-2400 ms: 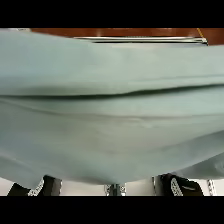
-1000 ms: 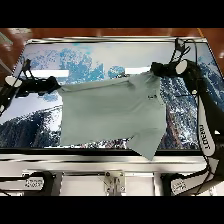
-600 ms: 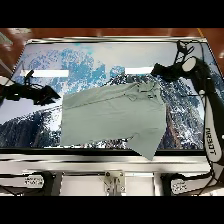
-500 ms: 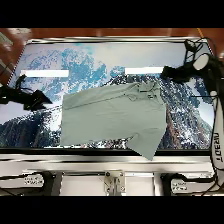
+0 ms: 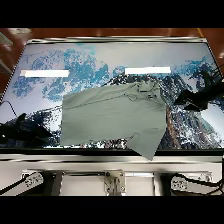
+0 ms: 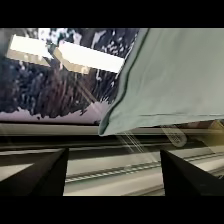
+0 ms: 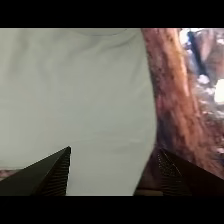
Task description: Fold the shirts.
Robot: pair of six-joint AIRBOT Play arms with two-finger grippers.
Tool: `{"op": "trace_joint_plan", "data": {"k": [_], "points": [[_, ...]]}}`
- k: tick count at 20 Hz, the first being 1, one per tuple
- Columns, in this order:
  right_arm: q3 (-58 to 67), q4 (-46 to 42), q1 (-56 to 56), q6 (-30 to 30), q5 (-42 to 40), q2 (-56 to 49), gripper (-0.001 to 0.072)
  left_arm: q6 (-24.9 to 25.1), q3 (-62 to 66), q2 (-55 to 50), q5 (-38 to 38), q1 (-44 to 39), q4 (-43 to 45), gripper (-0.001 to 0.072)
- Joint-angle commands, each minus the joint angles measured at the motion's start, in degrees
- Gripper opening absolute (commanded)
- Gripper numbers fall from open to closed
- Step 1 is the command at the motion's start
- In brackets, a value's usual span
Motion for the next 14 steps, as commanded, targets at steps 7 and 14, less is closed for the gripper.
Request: {"op": "trace_joint_plan", "data": {"k": [7,14], "points": [[-5.55,7.10,2.27,-2.69,-5.90,0.20,0.0657,2.86,-8.90,-4.28,13.16,-9.27,-7.98,0.0652],[-5.55,7.04,2.27,-2.69,-5.88,0.20,0.0657,2.89,-8.76,-6.58,17.00,-15.50,-16.26,0.0148]]}}
